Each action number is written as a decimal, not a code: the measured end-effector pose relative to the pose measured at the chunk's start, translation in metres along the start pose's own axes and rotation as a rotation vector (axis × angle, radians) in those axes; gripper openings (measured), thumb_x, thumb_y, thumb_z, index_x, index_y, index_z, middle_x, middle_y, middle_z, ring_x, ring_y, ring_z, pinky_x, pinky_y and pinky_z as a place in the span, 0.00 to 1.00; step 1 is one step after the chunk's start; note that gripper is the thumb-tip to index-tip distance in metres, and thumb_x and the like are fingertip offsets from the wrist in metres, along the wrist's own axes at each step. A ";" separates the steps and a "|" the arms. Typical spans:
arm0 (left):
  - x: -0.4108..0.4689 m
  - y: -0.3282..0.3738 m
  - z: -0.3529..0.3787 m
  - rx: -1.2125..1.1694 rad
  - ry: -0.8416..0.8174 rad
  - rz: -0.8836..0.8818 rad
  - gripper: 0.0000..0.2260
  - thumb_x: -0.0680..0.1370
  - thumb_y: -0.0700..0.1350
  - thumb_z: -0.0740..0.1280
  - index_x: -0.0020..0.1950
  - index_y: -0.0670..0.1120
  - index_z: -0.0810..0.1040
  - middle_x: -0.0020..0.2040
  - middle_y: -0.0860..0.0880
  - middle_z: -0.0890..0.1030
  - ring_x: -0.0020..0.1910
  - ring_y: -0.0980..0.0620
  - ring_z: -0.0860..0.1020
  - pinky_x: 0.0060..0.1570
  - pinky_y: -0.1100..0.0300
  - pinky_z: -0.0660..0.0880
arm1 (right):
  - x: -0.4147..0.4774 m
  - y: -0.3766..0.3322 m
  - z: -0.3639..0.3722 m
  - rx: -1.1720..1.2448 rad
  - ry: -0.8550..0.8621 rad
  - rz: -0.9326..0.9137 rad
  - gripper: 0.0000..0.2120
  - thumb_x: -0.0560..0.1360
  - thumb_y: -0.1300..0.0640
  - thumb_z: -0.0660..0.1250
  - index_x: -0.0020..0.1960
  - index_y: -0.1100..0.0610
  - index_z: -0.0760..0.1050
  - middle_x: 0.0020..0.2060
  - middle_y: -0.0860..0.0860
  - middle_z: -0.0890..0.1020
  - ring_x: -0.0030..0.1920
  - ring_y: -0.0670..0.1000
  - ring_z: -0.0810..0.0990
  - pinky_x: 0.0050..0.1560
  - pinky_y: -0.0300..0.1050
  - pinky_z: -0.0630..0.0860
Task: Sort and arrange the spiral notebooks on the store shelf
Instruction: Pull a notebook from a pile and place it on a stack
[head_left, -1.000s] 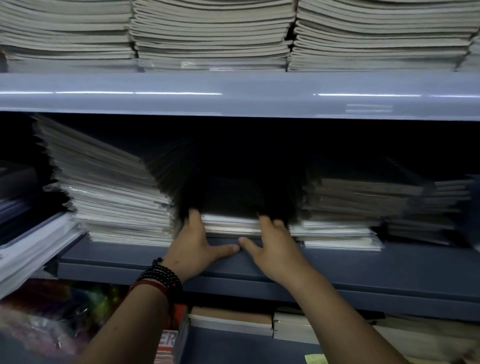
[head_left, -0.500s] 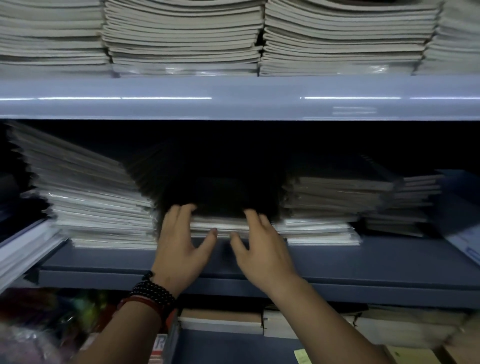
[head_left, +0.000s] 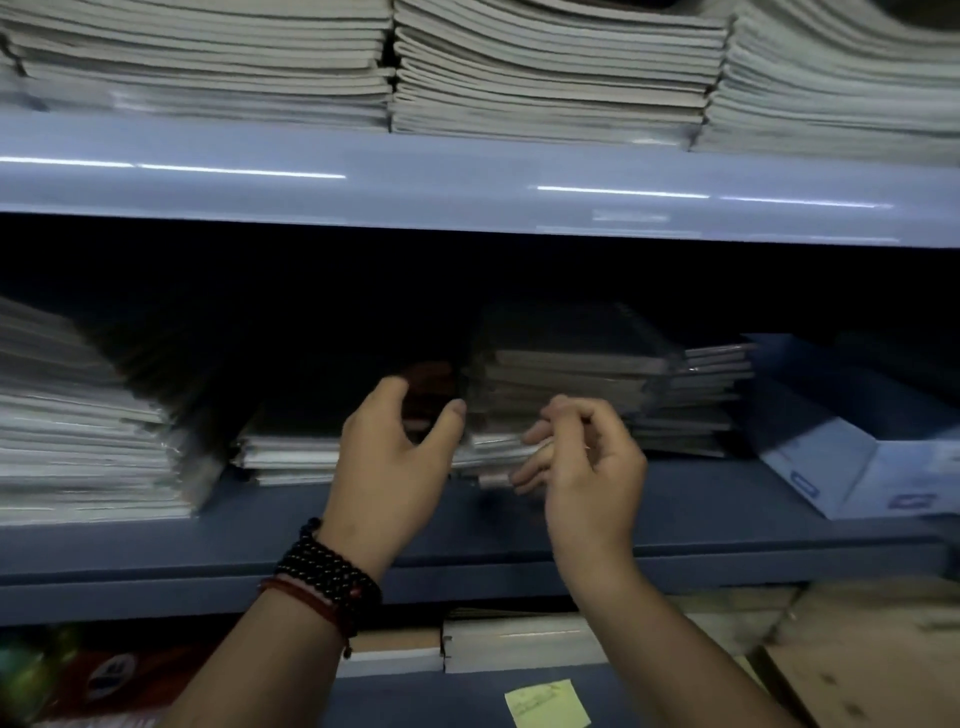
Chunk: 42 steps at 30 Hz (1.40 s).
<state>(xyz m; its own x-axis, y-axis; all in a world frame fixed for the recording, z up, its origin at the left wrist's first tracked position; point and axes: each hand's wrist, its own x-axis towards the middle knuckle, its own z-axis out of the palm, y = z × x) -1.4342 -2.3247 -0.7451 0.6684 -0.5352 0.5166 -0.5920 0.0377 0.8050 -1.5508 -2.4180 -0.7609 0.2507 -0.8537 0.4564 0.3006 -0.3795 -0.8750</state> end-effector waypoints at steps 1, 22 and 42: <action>0.002 0.003 0.009 -0.057 -0.020 -0.053 0.04 0.78 0.49 0.71 0.50 0.56 0.77 0.46 0.54 0.83 0.45 0.59 0.81 0.44 0.61 0.78 | 0.006 0.000 -0.006 0.055 0.079 0.053 0.09 0.83 0.56 0.63 0.46 0.59 0.75 0.34 0.55 0.82 0.25 0.58 0.78 0.26 0.48 0.77; 0.030 0.005 0.055 -0.626 0.135 -0.067 0.21 0.74 0.23 0.68 0.65 0.35 0.78 0.54 0.45 0.84 0.47 0.60 0.84 0.47 0.70 0.78 | 0.078 0.008 -0.050 -0.239 -0.256 -0.123 0.17 0.69 0.72 0.71 0.47 0.51 0.74 0.36 0.43 0.77 0.38 0.45 0.77 0.41 0.38 0.75; 0.031 -0.022 0.052 -0.364 -0.020 -0.174 0.25 0.73 0.34 0.76 0.66 0.54 0.79 0.61 0.57 0.82 0.59 0.62 0.80 0.58 0.68 0.77 | 0.106 -0.002 -0.046 -0.394 -0.271 -0.377 0.17 0.71 0.69 0.73 0.53 0.51 0.76 0.46 0.49 0.81 0.48 0.44 0.80 0.51 0.35 0.75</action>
<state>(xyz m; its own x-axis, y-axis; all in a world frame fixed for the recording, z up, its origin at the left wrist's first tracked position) -1.4237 -2.3862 -0.7619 0.7336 -0.5758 0.3608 -0.2703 0.2398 0.9324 -1.5671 -2.5243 -0.7183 0.4338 -0.5337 0.7260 0.0638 -0.7855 -0.6156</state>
